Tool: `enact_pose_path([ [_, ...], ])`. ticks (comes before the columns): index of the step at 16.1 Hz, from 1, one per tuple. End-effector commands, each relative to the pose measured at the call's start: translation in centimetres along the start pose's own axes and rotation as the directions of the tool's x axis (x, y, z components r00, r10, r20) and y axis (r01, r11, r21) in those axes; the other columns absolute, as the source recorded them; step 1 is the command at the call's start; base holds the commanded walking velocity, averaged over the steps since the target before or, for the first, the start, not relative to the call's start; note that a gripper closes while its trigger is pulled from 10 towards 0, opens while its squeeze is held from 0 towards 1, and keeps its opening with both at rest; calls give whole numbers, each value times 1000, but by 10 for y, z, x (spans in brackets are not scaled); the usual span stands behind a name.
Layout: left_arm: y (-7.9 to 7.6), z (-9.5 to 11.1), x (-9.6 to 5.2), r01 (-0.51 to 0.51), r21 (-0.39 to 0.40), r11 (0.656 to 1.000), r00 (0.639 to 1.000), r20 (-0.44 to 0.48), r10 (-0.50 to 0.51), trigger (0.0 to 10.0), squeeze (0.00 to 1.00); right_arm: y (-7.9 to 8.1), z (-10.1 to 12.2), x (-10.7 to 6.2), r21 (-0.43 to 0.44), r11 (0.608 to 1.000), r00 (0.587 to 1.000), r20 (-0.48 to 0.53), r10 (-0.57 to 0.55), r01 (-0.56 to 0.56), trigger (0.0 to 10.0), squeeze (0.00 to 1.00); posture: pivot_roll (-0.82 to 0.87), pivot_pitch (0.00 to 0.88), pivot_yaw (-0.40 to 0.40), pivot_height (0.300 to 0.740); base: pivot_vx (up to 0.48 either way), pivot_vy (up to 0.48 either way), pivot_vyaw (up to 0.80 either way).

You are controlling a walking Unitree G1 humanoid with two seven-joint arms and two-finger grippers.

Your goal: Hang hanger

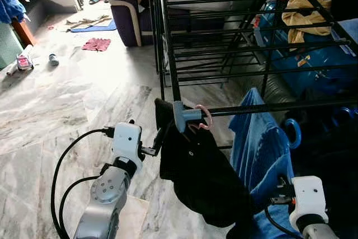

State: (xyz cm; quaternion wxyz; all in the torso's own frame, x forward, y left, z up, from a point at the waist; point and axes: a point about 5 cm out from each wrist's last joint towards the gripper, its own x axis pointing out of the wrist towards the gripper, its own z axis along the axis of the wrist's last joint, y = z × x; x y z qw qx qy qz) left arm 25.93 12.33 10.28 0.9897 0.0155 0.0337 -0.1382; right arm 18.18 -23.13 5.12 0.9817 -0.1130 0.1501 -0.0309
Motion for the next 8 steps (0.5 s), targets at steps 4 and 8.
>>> enact_pose_path([
  [4, 0, 0, 3, -3, 0, 1000, 1000, 3, 3, 10000, 0, -2, 15, 4, -16, 1000, 998, 69, -17, 18, 10000, 0, -51, 46, 0, 740, -122, 0, 0],
  [8, 4, -1, 0, -22, 2, 1000, 1000, -2, 22, 10000, 0, 0, 17, 8, -18, 1000, 997, 72, -12, 14, 10000, 0, -54, 43, -1, 740, -279, 0, 0],
])
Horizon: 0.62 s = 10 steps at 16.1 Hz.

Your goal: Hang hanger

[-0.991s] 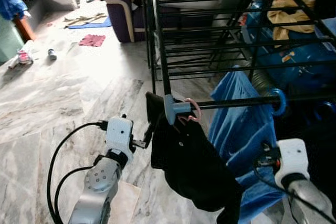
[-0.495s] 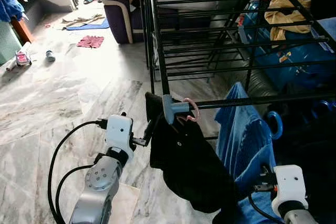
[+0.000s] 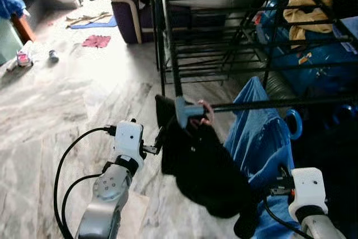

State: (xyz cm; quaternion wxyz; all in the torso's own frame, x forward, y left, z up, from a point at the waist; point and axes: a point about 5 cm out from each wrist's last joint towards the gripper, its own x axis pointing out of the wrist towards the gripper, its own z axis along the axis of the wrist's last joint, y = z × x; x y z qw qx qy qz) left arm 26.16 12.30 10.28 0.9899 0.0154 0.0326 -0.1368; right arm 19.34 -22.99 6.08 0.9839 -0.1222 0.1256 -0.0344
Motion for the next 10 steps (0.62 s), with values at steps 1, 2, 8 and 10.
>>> enact_pose_path([
  [1, 9, -2, -7, -31, 12, 999, 999, -10, 31, 10000, 0, 2, 6, 0, 0, 1000, 1000, 27, 1, -1, 10000, 0, -54, 43, -1, 740, -304, 0, 0],
  [2, 15, -4, -11, -41, 26, 999, 999, -17, 41, 10000, 0, 2, 7, 0, 5, 1000, 999, 33, -2, 2, 10000, 0, -54, 43, -1, 740, -304, 0, 0],
  [8, 29, -7, -16, -84, 46, 995, 996, -32, 85, 10000, 0, 5, 17, 6, 29, 999, 998, 65, 13, -15, 10000, 0, -39, 42, 2, 740, -303, 0, 0],
  [10, 28, -7, -18, -83, 43, 996, 996, -33, 84, 10000, 0, 8, 17, 7, 32, 999, 998, 65, 22, -24, 10000, 0, -36, 43, 4, 740, -304, 0, 0],
])
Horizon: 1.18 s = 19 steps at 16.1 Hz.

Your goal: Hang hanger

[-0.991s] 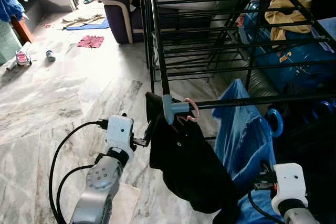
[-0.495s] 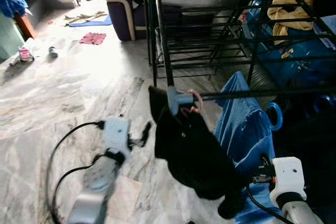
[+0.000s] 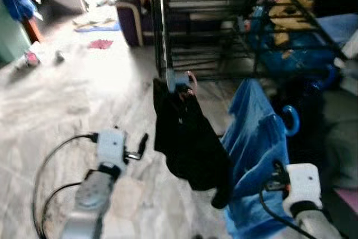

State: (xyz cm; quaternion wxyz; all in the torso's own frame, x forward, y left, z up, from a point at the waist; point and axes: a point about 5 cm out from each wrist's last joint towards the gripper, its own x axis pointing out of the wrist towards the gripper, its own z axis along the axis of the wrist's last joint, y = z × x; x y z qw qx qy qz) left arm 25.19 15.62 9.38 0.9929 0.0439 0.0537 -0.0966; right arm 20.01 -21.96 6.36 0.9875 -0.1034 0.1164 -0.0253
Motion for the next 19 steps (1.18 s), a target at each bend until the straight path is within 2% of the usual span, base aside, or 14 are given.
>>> enact_pose_path([
  [1, -2, 3, -1, -1, -7, 1000, 1000, 15, 1, 10000, 0, -1, 11, 2, -4, 1000, 999, 45, 5, -4, 10000, 0, -35, 43, 5, 740, -304, 0, 0],
  [8, -6, 2, -2, 1, -14, 1000, 1000, 11, -1, 10000, 0, -3, 10, 5, -8, 1000, 999, 34, 14, -14, 10000, 0, -31, 38, -11, 740, -326, 0, 0],
  [16, -9, -2, 0, 16, -12, 1000, 1000, -4, -16, 10000, 0, 2, 16, 10, -12, 999, 997, 58, 40, -40, 10000, 0, -41, 30, -15, 740, -326, 0, 0],
  [19, -7, -2, 0, 9, 1, 1000, 1000, 0, -9, 10000, 0, 4, 16, 11, -4, 999, 998, 56, 37, -37, 10000, 0, -35, 27, -11, 740, -94, 0, 0],
])
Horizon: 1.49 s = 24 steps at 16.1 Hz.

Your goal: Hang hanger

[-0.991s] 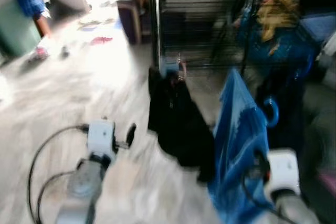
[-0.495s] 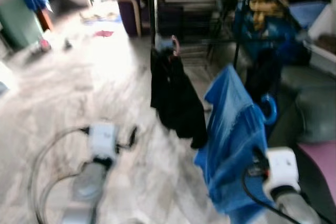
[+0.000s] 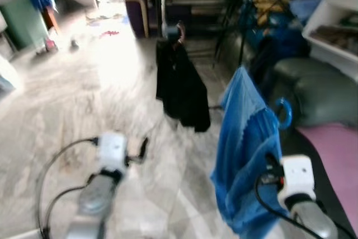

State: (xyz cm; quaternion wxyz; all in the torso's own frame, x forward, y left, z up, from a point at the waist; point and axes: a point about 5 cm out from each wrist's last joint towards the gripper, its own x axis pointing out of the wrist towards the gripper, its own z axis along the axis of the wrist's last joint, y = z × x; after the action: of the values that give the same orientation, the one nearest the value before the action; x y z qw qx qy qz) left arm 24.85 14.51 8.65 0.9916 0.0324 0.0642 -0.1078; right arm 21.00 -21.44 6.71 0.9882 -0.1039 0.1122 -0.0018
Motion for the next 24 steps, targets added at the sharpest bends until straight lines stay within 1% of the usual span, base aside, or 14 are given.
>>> enact_pose_path([
  [1, 6, 5, 0, -22, 25, 999, 1000, 21, 21, 10000, 0, 0, 9, 3, 2, 1000, 999, 42, -8, 8, 10000, 0, -34, 27, -11, 740, 0, 0, 0],
  [6, 7, 6, 2, -32, 35, 999, 999, 29, 31, 10000, 0, 6, 9, 6, -12, 1000, 999, 48, 19, -18, 10000, 0, -27, 24, -8, 740, 0, 0, 91],
  [8, 7, 7, 2, -31, 37, 999, 999, 29, 30, 10000, 0, 7, 9, 7, -40, 999, 999, 42, 33, -31, 10000, 0, -26, 25, -10, 740, 0, 0, 800],
  [10, 5, 6, 3, -25, 36, 999, 999, 28, 24, 10000, 0, 7, 7, 7, -13, 999, 999, 40, 30, -30, 10000, 0, -23, 24, -11, 740, 0, 0, 800],
  [13, 2, 6, 4, -21, 34, 999, 999, 30, 20, 10000, 0, 7, 10, 10, -17, 999, 998, 47, 35, -35, 10000, 0, -23, 19, -17, 740, 0, 0, 665],
  [20, -1, 6, 5, -21, 24, 999, 999, 27, 21, 10000, 0, 5, 13, 14, -13, 999, 998, 55, 38, -38, 10000, 0, -36, 29, -23, 740, 0, 0, 0],
  [24, -2, 4, 6, -15, 25, 1000, 1000, 18, 15, 10000, 0, 9, 15, 13, -19, 998, 996, 61, 57, -56, 10000, 0, -39, 34, -21, 740, 0, 0, 0],
])
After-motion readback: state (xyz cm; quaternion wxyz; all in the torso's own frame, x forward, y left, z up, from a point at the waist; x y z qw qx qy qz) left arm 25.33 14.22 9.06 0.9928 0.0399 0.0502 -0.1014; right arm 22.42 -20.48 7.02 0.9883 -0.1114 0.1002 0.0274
